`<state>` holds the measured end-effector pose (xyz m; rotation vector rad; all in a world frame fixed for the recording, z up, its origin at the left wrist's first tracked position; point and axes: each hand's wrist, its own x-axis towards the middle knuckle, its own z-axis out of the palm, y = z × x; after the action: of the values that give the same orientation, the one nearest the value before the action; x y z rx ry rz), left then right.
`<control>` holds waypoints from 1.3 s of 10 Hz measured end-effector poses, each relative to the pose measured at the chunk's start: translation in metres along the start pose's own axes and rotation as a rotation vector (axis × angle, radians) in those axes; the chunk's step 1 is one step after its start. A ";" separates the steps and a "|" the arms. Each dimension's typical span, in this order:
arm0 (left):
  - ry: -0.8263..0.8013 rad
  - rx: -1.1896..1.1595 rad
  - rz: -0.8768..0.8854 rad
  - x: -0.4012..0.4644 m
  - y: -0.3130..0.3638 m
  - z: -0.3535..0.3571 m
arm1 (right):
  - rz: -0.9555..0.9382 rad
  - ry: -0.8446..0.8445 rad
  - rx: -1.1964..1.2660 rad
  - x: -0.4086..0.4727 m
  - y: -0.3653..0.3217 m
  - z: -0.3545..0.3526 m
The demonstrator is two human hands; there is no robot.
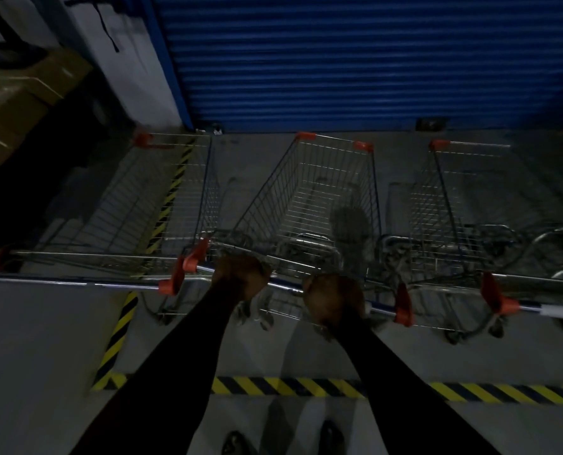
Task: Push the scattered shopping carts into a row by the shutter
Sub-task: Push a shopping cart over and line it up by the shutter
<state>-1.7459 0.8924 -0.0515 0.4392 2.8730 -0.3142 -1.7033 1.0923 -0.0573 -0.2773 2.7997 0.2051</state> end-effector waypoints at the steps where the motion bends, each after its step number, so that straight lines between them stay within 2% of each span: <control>1: -0.026 -0.191 -0.110 0.002 0.009 0.000 | -0.010 0.098 0.074 0.007 0.013 -0.003; 2: -0.033 -0.426 -0.188 -0.003 0.026 -0.004 | 0.011 0.173 0.156 0.017 0.004 -0.005; 3: -0.013 -0.350 -0.181 -0.015 0.028 -0.008 | 0.071 0.181 0.252 0.023 -0.015 -0.009; 4: 0.013 -0.258 -0.185 -0.019 0.016 -0.001 | 0.003 0.210 0.245 0.028 -0.035 -0.006; 5: 0.029 -0.054 -0.091 -0.023 0.006 0.014 | -0.023 0.186 0.250 0.029 -0.037 -0.007; 6: 0.034 -0.054 -0.055 -0.030 0.006 0.020 | -0.001 0.164 0.293 0.028 -0.047 -0.012; 7: 0.075 -0.120 -0.108 -0.030 0.000 0.027 | -0.029 0.207 0.230 0.029 -0.050 -0.011; 9: 0.079 -0.161 -0.107 -0.029 0.005 0.024 | 0.081 0.198 0.246 0.027 -0.046 -0.010; 10: 0.109 -0.078 -0.038 -0.024 0.011 0.013 | 0.050 0.195 0.192 0.029 -0.036 -0.007; 12: 0.073 -0.091 0.024 -0.006 0.011 0.007 | 0.066 0.140 0.167 0.035 -0.028 -0.021; 13: 0.028 -0.079 -0.006 -0.005 0.011 0.008 | 0.066 0.155 0.240 0.035 -0.029 -0.018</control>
<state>-1.7366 0.8998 -0.0599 0.4240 2.9026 -0.1960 -1.7355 1.0556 -0.0554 -0.1487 2.9515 -0.1431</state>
